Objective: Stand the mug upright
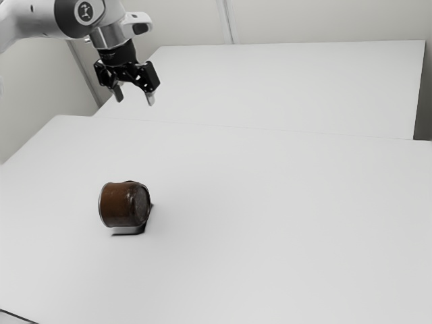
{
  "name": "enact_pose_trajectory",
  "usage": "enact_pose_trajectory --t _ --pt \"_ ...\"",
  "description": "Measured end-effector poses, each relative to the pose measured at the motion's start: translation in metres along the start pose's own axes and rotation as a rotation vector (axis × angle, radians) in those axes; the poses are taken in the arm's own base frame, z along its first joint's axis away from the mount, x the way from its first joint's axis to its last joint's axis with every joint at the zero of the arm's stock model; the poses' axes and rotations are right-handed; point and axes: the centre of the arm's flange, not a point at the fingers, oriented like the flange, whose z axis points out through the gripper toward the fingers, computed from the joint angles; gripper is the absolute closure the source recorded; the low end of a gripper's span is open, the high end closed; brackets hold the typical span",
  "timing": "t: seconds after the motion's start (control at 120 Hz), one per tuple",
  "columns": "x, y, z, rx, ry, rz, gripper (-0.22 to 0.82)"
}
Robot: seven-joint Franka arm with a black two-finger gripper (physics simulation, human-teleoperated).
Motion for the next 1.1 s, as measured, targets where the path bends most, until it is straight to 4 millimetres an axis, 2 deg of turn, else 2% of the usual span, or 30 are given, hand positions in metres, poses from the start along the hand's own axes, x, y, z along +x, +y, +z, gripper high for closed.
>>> enact_pose_trajectory --t 0.192,0.342,0.517,0.65,0.875,1.1 --pt "-0.002 -0.010 -0.001 0.005 -0.003 -0.025 0.00" --pt "-0.011 -0.015 0.006 0.008 -0.026 -0.038 0.00" --pt "-0.015 -0.020 0.045 -0.035 -0.105 -0.059 0.00" --pt "-0.019 -0.031 0.075 -0.079 -0.139 -0.092 0.00" --pt "-0.022 -0.063 0.114 -0.124 -0.136 -0.136 0.00" --pt "-0.024 -0.104 0.138 -0.148 -0.117 -0.155 0.00"
